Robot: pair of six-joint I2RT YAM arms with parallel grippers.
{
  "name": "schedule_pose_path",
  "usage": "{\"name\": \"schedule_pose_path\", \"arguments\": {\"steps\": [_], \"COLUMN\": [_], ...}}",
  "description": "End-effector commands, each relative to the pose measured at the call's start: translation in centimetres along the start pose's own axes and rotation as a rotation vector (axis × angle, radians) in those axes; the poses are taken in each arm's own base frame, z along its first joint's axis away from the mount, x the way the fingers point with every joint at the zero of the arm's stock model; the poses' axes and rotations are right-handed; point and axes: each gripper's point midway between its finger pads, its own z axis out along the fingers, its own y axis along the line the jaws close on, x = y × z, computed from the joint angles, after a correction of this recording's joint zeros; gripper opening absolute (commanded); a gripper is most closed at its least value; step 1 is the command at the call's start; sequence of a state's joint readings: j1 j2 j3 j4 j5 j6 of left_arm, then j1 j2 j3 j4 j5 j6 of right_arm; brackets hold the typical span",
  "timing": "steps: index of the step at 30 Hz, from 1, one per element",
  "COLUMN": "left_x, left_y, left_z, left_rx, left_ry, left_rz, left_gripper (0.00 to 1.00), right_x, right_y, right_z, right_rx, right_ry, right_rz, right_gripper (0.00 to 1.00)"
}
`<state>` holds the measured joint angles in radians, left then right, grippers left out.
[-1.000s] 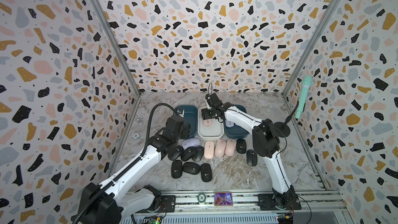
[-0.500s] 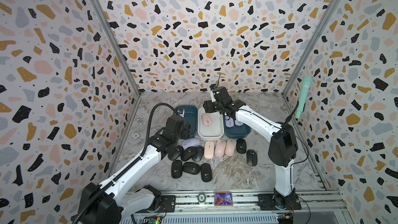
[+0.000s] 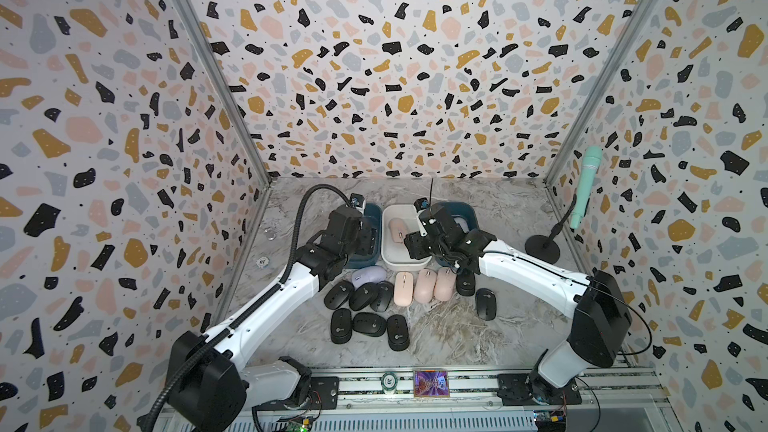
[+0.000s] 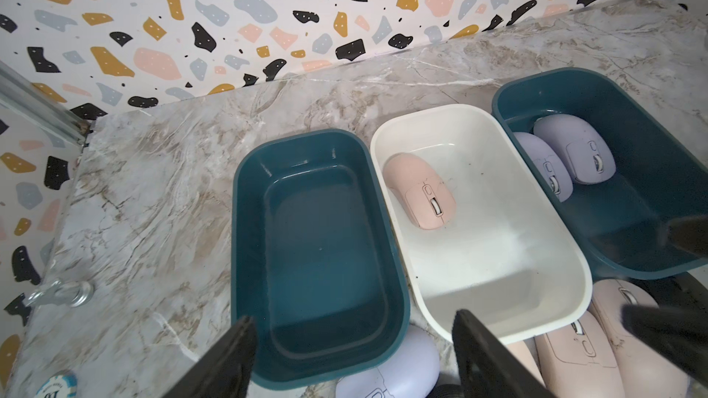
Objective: Place the mice by color into the storage box
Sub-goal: Pick up the mouse from the center of the board.
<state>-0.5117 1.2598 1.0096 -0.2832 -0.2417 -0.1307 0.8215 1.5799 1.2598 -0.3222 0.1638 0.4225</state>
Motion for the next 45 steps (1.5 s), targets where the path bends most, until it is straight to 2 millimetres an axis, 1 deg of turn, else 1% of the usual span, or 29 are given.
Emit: {"name": "schedule_pose_path", "arguments": {"steps": [1, 6, 10, 16, 21, 24, 30, 36, 45], "left_x": [-2.2, -1.4, -1.0, -1.0, -0.9, -0.9, -1.0, -0.8, -0.8], "left_y": [-0.7, -1.2, -1.4, -1.1, -1.3, -1.3, -1.1, -1.0, -0.8], "left_z": [-0.3, 0.4, 0.5, 0.4, 0.8, 0.9, 1.1, 1.3, 1.4], "left_rx": [0.035, 0.059, 0.073, 0.058, 0.07, 0.076, 0.081, 0.076, 0.07], "left_ry": [-0.063, -0.065, -0.081, -0.088, -0.071, -0.061, -0.065, -0.056, -0.053], "left_rz": [0.016, -0.002, -0.02, -0.017, -0.006, -0.007, -0.019, -0.014, -0.016], "left_gripper": [0.79, 0.79, 0.79, 0.79, 0.8, 0.8, 0.8, 0.8, 0.8], "right_x": [2.6, 6.1, 8.4, 11.3, 12.9, 13.6, 14.9, 15.8, 16.1], "right_y": [-2.4, -4.5, -5.6, -6.6, -7.0, -6.8, -7.3, -7.7, -8.0], "right_z": [-1.1, -2.1, -2.1, -1.2, -0.1, 0.7, 1.7, 2.3, 2.9], "right_rx": [0.088, 0.151, 0.191, 0.238, 0.259, 0.257, 0.274, 0.291, 0.295], "right_ry": [0.05, 0.1, 0.14, 0.21, 0.251, 0.274, 0.308, 0.326, 0.327], "right_rz": [0.052, 0.121, 0.153, 0.193, 0.206, 0.213, 0.229, 0.239, 0.255], "right_gripper": [0.64, 0.56, 0.56, 0.55, 0.55, 0.55, 0.55, 0.55, 0.6]}}
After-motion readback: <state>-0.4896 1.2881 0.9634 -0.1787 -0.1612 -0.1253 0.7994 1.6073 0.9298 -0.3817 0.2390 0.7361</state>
